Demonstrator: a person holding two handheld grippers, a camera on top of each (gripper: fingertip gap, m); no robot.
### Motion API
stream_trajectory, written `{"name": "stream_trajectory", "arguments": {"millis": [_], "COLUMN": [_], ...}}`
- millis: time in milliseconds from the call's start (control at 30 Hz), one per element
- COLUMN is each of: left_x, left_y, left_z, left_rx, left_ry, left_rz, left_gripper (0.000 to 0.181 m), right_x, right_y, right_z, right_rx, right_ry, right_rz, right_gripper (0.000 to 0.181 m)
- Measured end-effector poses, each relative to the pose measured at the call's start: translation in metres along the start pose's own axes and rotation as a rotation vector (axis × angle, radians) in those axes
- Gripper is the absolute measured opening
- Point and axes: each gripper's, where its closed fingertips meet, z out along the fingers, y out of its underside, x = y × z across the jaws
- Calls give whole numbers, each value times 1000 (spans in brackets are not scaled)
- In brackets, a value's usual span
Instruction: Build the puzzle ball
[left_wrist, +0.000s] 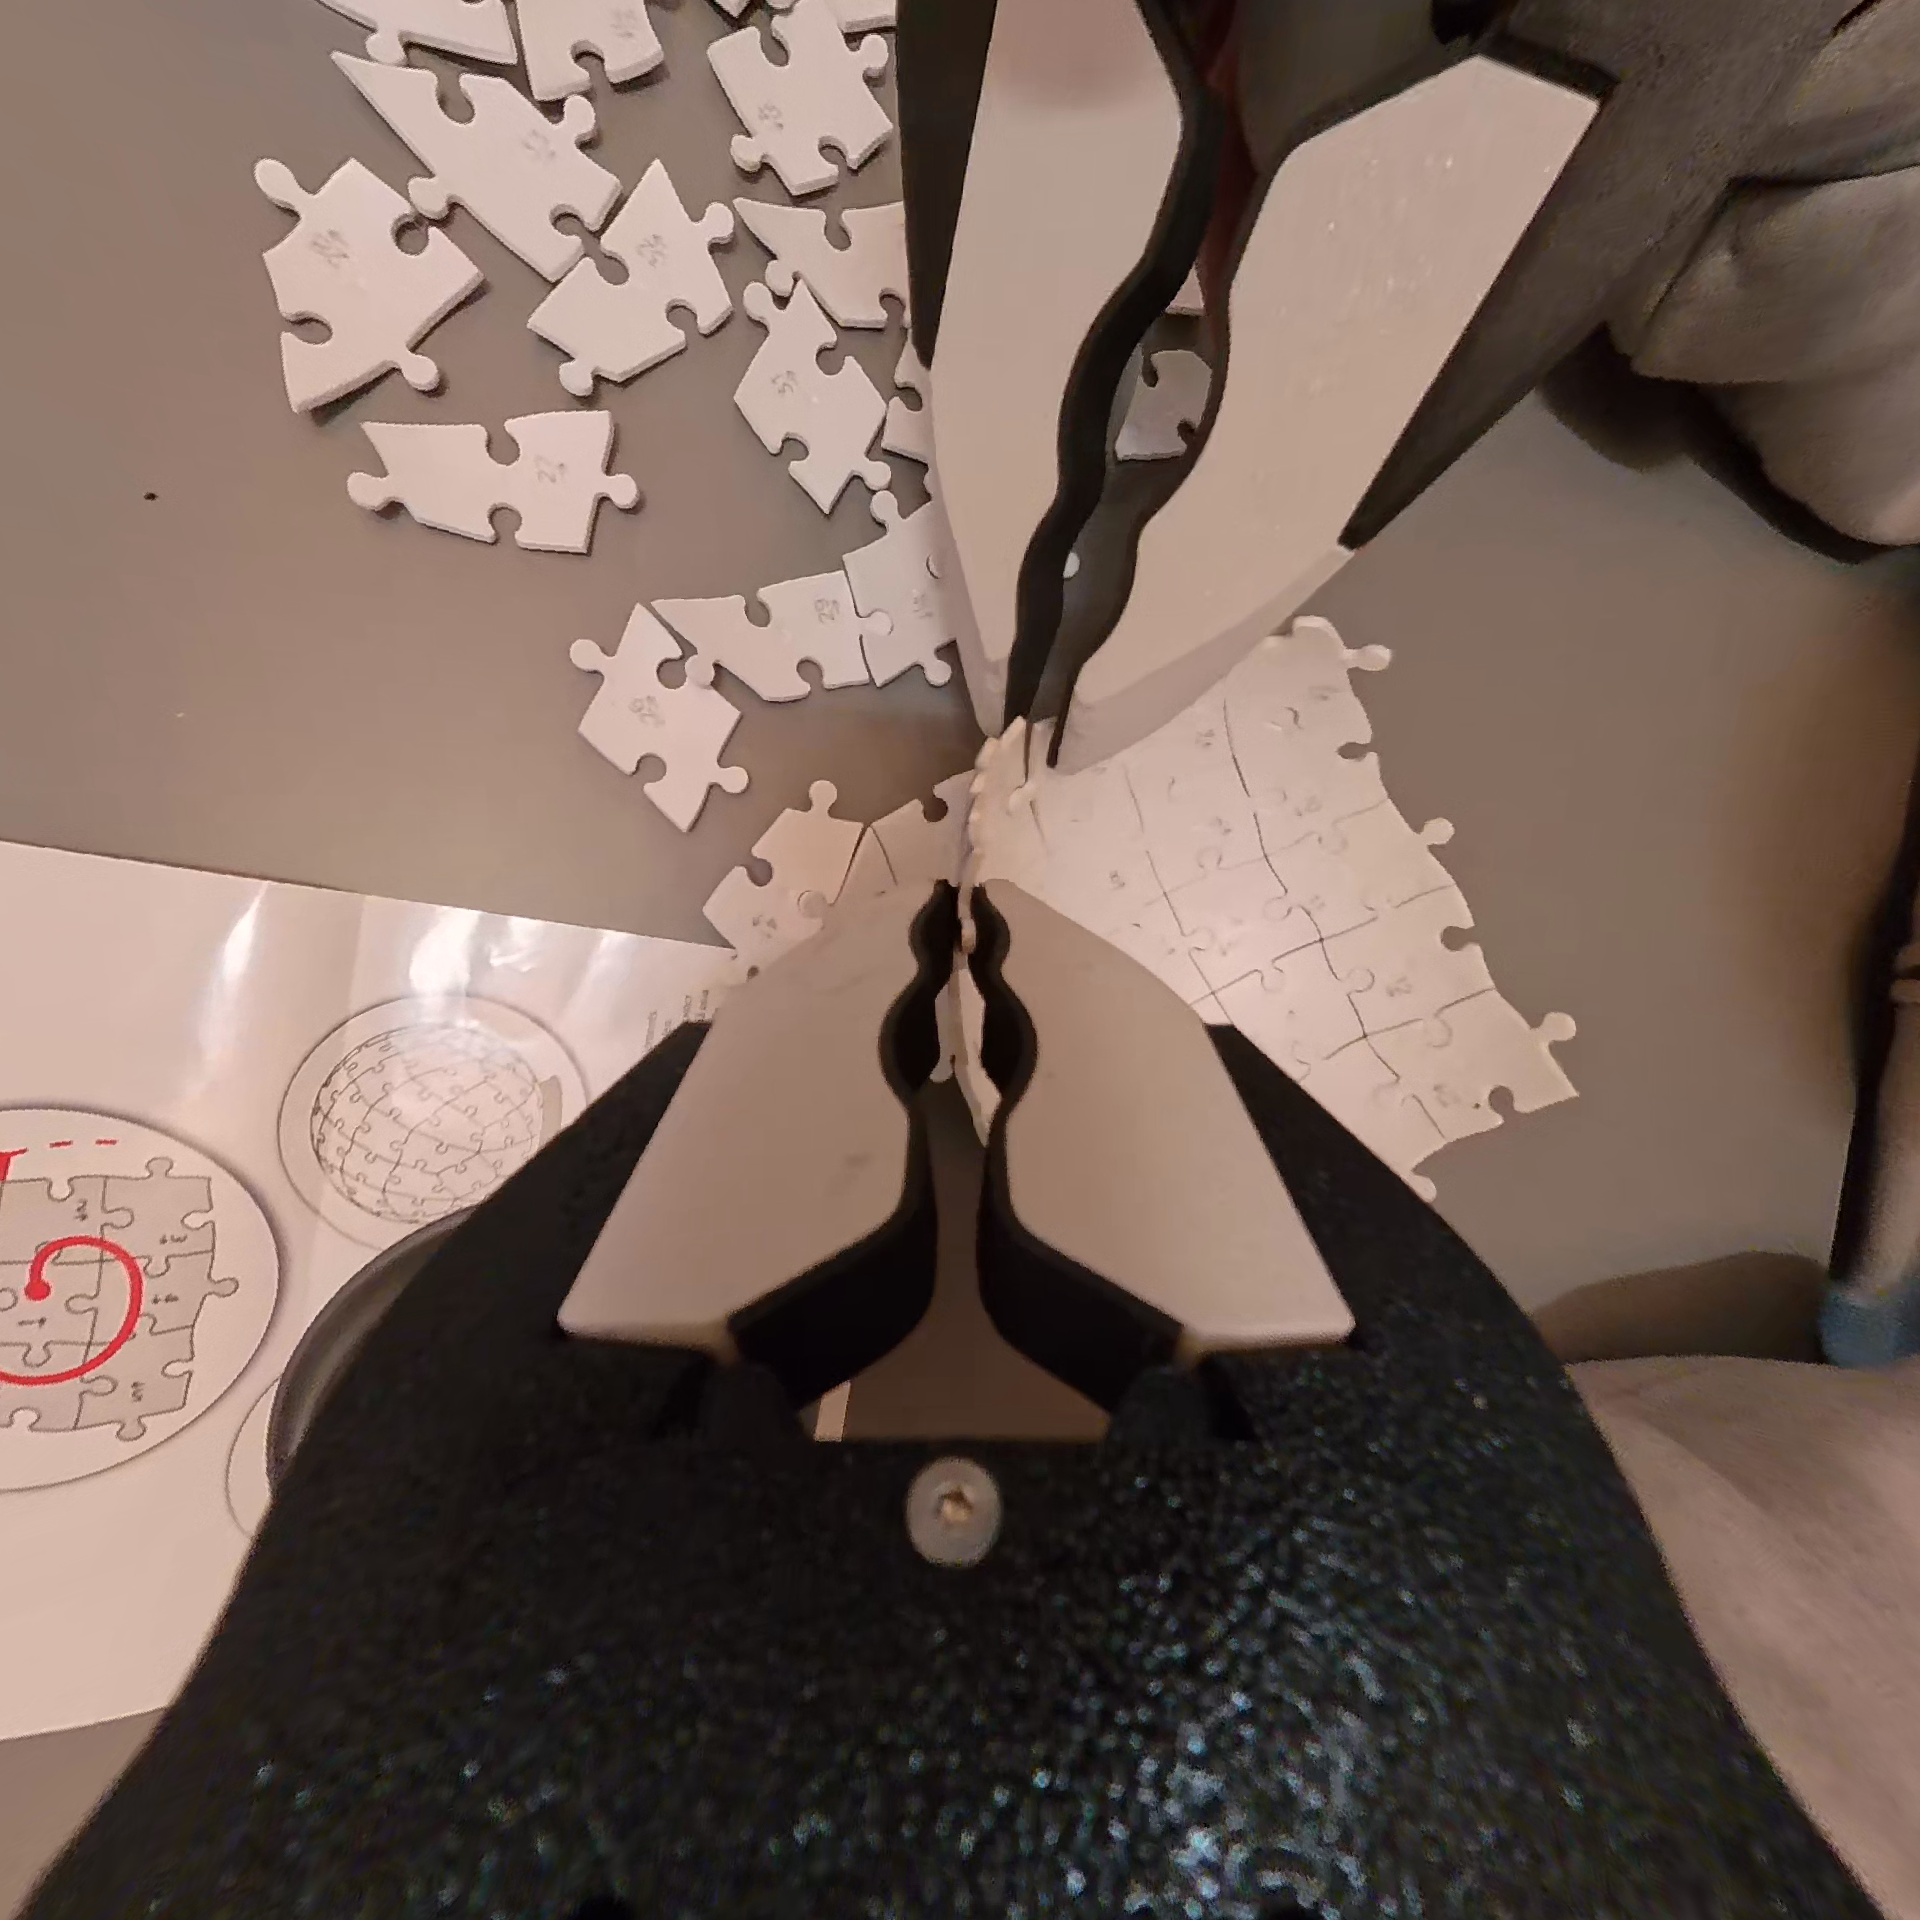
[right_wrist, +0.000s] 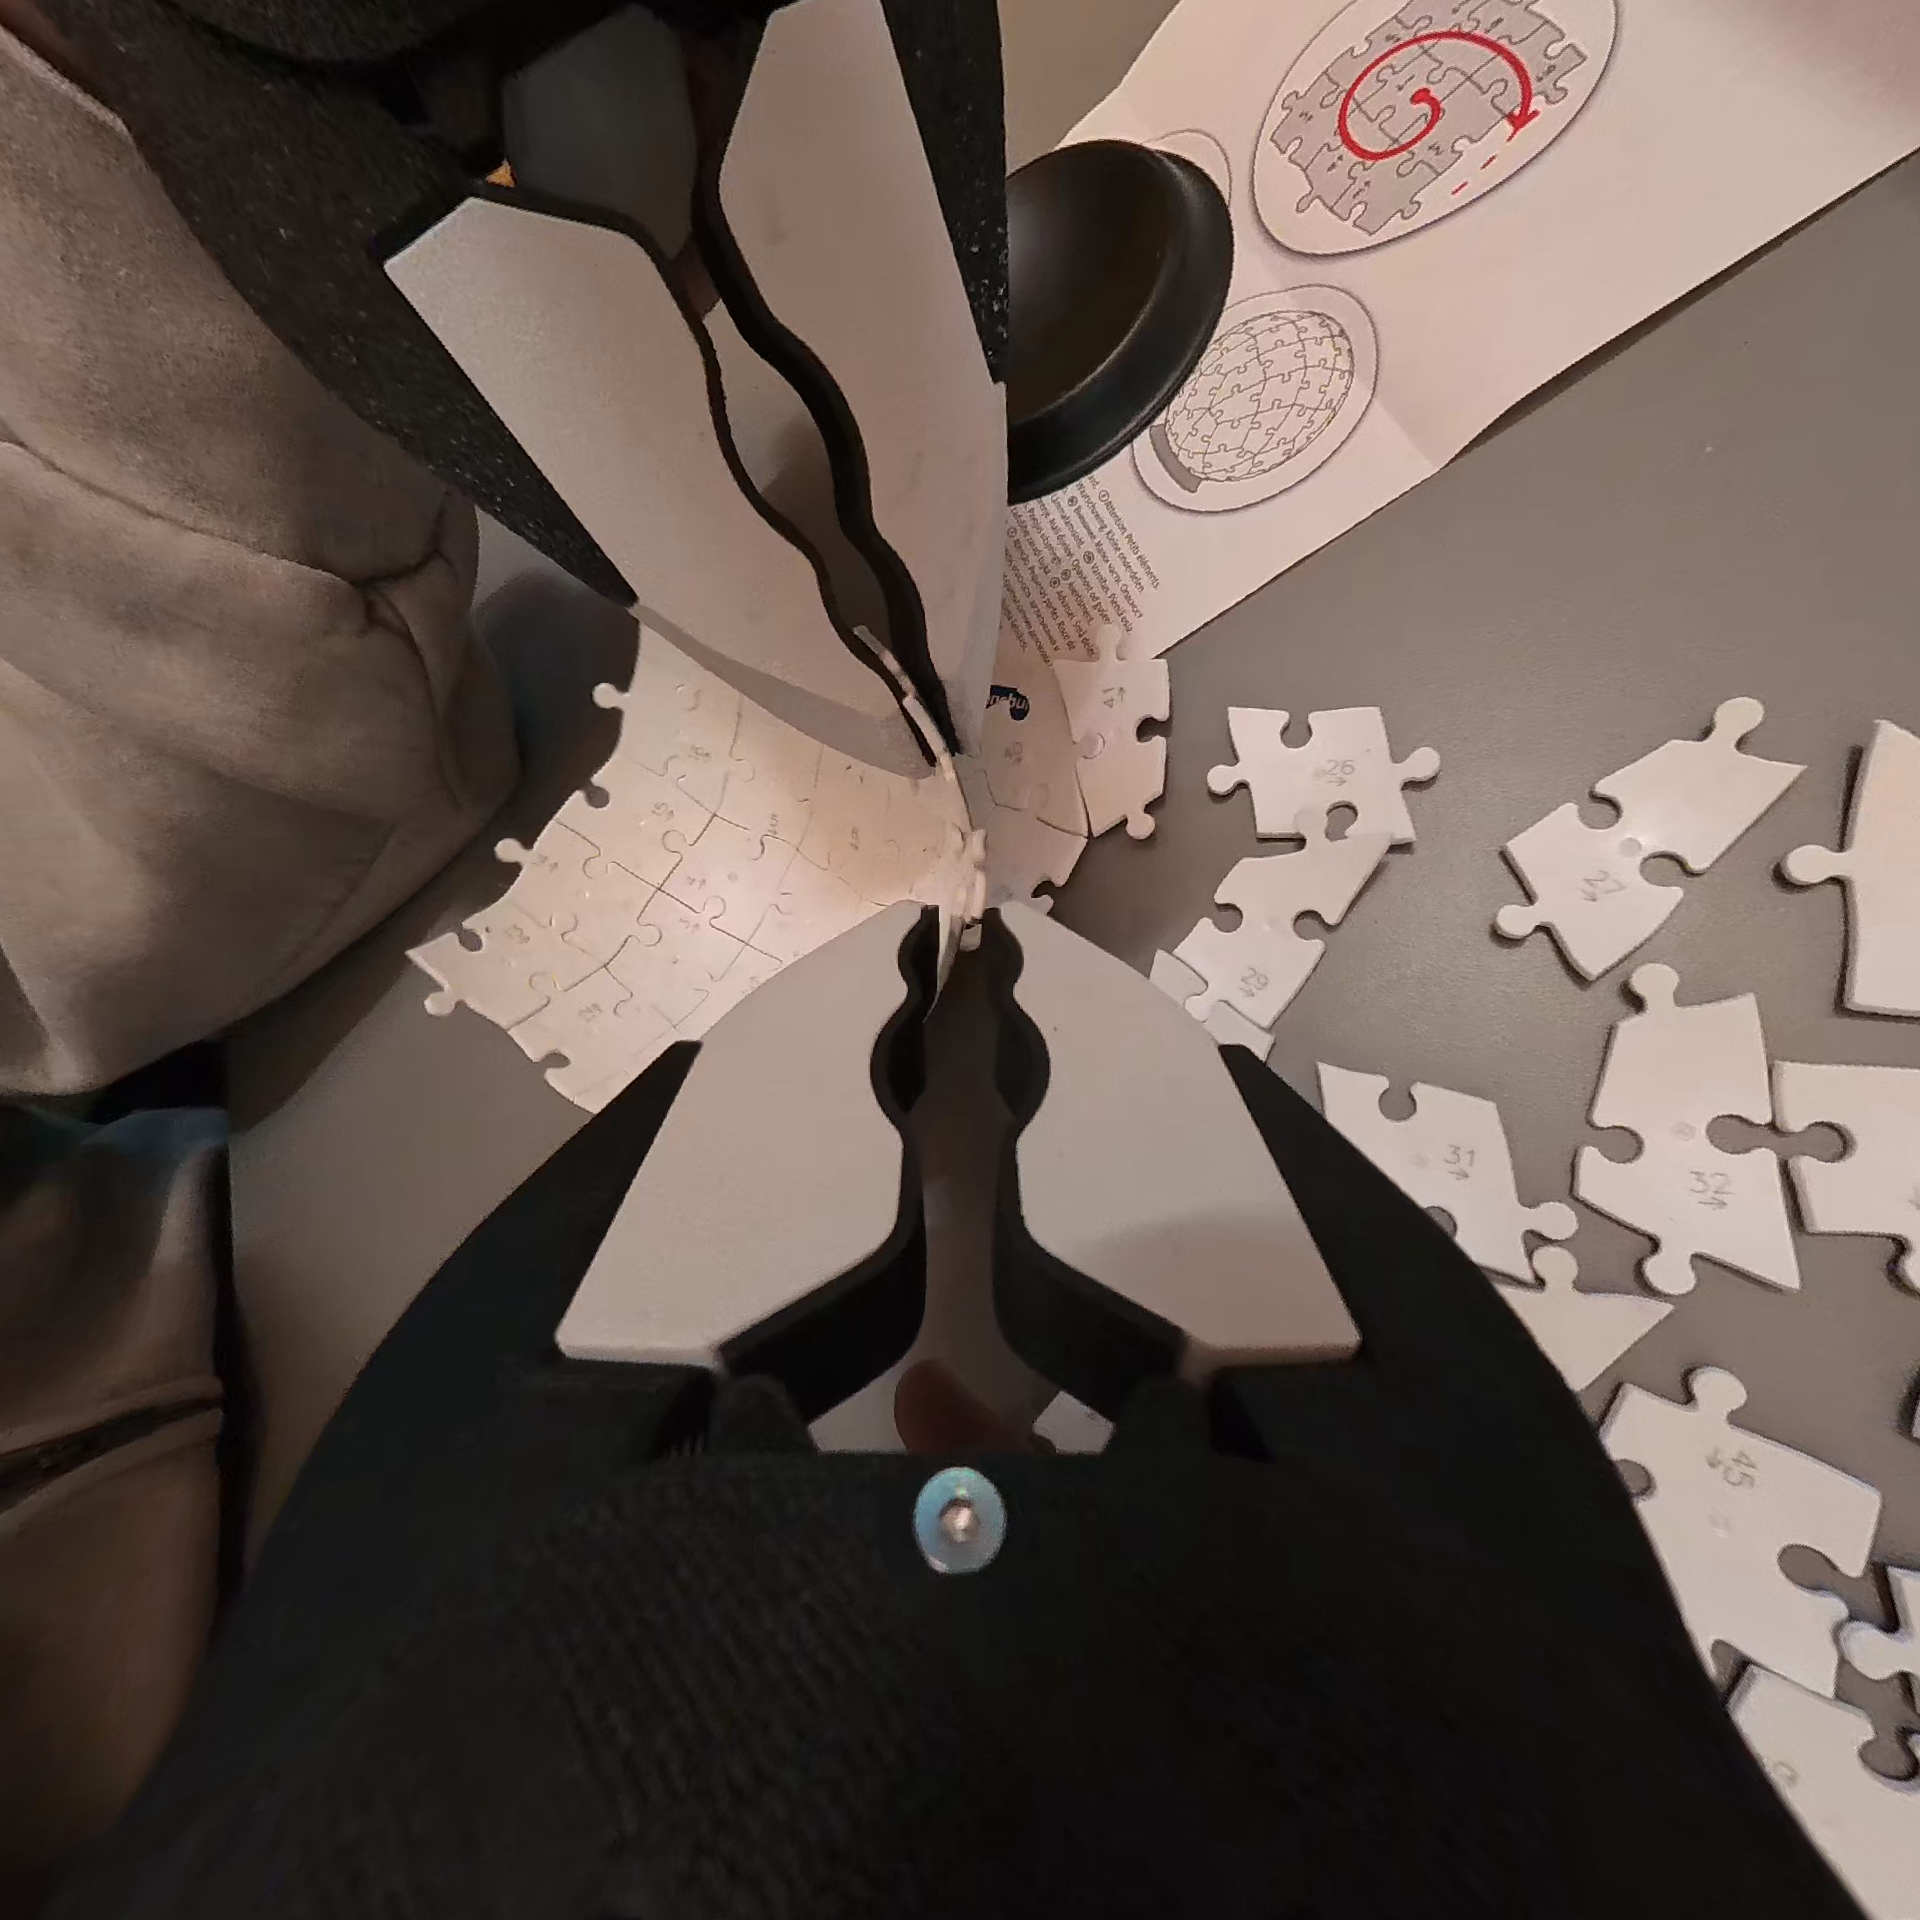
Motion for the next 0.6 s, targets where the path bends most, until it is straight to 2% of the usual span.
{"name": "stream_trajectory", "arguments": {"millis": [300,600], "left_x": [0,3], "left_y": [1,0], "left_z": [0,-1], "left_rx": [-2,1], "left_ry": [3,3], "left_rz": [2,20], "left_gripper": [2,2], "right_x": [2,-3], "right_y": [0,0], "right_z": [3,-2], "right_rx": [-4,16], "right_ry": [20,-33], "right_rz": [-39,-34], "right_gripper": [6,9]}}
